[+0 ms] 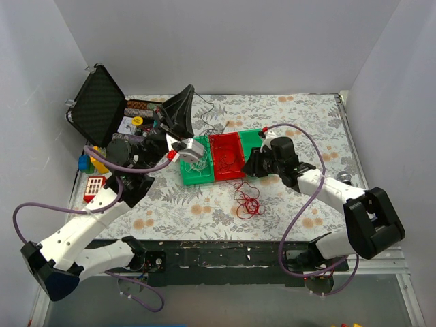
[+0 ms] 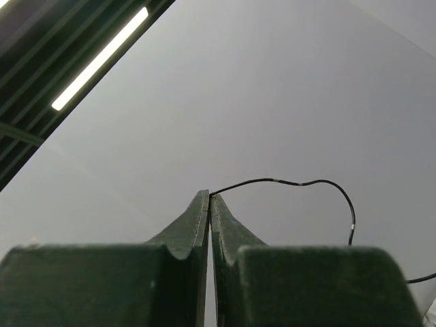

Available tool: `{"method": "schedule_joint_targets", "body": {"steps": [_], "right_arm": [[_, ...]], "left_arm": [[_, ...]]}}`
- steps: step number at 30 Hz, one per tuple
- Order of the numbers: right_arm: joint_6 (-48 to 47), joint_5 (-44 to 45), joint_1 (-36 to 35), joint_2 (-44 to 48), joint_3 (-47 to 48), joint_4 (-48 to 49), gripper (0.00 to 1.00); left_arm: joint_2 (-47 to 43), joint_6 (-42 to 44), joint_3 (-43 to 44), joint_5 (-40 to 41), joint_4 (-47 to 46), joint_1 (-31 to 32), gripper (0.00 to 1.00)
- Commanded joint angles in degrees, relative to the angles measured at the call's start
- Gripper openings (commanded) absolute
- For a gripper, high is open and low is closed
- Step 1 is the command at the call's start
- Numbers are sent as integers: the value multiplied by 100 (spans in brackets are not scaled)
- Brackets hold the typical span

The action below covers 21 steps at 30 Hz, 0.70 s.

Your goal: Untangle the cables

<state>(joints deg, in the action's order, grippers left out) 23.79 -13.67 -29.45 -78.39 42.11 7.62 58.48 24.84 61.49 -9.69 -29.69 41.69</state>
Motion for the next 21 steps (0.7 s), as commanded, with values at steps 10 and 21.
{"method": "schedule_joint_targets", "body": {"steps": [10, 21], "right_arm": [[55, -180, -105, -229, -229, 416, 42], [161, -224, -175, -405, -440, 574, 41]], "left_arm": [[-434, -67, -304, 64, 245, -3, 0], [-504, 118, -436, -120, 245, 6, 0]]}}
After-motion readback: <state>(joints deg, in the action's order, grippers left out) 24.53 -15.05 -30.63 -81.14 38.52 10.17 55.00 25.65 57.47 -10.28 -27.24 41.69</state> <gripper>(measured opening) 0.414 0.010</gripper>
